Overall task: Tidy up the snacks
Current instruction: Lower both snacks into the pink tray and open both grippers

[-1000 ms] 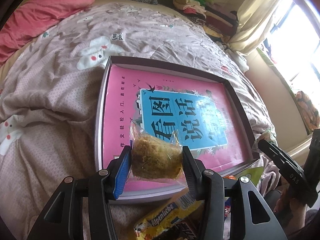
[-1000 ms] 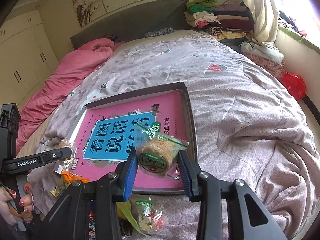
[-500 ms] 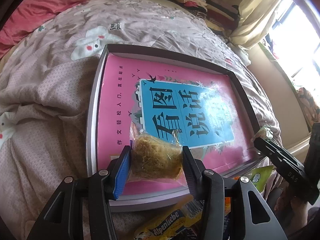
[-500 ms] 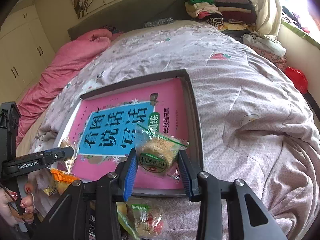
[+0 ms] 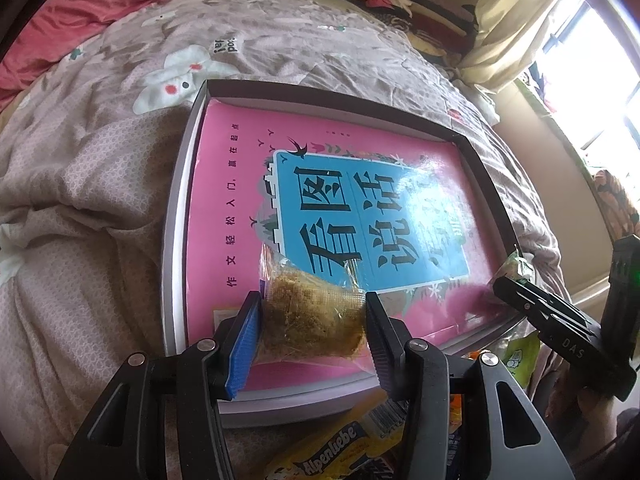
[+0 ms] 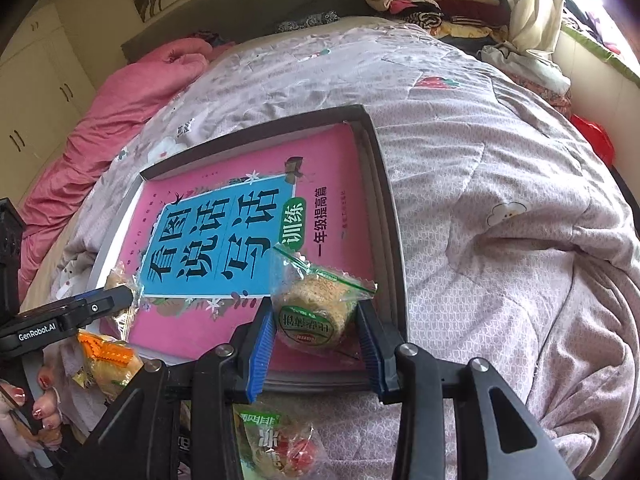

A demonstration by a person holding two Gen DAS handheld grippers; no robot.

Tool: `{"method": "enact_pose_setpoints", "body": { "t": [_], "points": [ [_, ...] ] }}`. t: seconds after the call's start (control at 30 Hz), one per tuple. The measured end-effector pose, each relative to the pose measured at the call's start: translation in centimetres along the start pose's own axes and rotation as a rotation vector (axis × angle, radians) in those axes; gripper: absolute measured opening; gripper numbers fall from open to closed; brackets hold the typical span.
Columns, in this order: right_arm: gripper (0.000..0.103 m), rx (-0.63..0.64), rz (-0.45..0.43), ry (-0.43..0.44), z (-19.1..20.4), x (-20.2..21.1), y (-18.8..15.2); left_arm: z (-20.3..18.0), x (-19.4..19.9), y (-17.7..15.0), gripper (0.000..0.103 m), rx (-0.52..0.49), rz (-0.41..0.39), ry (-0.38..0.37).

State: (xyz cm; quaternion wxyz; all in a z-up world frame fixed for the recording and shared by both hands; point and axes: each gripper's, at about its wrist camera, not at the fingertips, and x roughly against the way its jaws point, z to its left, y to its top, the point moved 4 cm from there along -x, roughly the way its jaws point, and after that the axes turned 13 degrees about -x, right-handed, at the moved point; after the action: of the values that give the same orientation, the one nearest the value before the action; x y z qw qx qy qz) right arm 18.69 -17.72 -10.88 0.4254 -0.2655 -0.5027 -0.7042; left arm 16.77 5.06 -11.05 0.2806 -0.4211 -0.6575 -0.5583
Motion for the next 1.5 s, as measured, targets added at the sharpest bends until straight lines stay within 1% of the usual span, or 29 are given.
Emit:
{"method": "enact_pose_setpoints", "body": {
  "t": [0.47,0.87,1.0,1.17,1.33,1.5],
  "points": [
    [0.041,-0.021,0.011,-0.005,-0.2,0.2,0.0,-0.3,-0.2,0.0,0.053,-0.006,0.012,-0.011],
    [0.043,-0.041,-0.013,0.012,-0.2,1.2,0.1,0.1,0.0,-0.3,0.055,0.015,0.020,-0.023],
    [0.046,-0.046,-0.024,0.013,-0.4,1.6,0.1,0.2,0.1,-0.4,0.057,0.023,0.023,-0.022],
    [0.047,-0.062,-0.036,0.017,-0.8,2.1,0.2,0.4,0.3,-0.5,0.059,0.031,0.020,-0.024],
    [0.048,-0.067,-0.050,0.027,-0.9,2.7,0.3,0.5,0.8,-0.5,0.063,0.037,0.006,-0.024],
    [0.048,-0.062,-0.064,0.038,-0.8,3.3,0.2,0.8,1.5,-0.4,0.064,0.043,-0.008,-0.017]
  ]
}}
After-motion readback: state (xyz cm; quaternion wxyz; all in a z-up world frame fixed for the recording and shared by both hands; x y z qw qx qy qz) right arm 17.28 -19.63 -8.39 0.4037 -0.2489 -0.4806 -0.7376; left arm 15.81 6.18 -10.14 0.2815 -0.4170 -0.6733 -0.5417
